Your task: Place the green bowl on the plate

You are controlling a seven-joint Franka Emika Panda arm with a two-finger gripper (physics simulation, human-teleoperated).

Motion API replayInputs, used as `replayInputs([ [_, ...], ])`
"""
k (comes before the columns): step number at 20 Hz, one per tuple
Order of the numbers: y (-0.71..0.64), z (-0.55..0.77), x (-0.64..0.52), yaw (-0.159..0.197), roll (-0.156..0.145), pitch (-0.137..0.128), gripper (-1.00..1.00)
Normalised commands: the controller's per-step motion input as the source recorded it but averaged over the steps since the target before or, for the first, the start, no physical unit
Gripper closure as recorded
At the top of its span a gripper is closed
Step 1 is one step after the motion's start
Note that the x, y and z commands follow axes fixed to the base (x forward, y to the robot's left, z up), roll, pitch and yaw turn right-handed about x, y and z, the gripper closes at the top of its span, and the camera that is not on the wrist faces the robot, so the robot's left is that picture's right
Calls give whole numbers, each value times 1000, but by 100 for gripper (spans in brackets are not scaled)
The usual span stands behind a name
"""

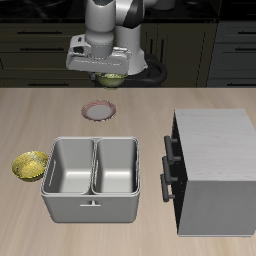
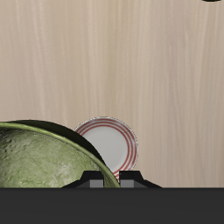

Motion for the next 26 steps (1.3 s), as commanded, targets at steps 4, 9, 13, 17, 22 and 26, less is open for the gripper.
replayInputs([
  [4, -227, -50, -105, -17, -51, -14, 100],
  [9, -167, -93, -87, 2, -52, -2, 100],
  [13, -112, -80, 1, -5, -31, 3, 100],
  [17, -120, -158, 77, 0, -31, 19, 100],
  [22, -63, -162, 94, 7, -13, 21, 100],
  [26, -76, -153, 95, -6, -20, 29, 100],
])
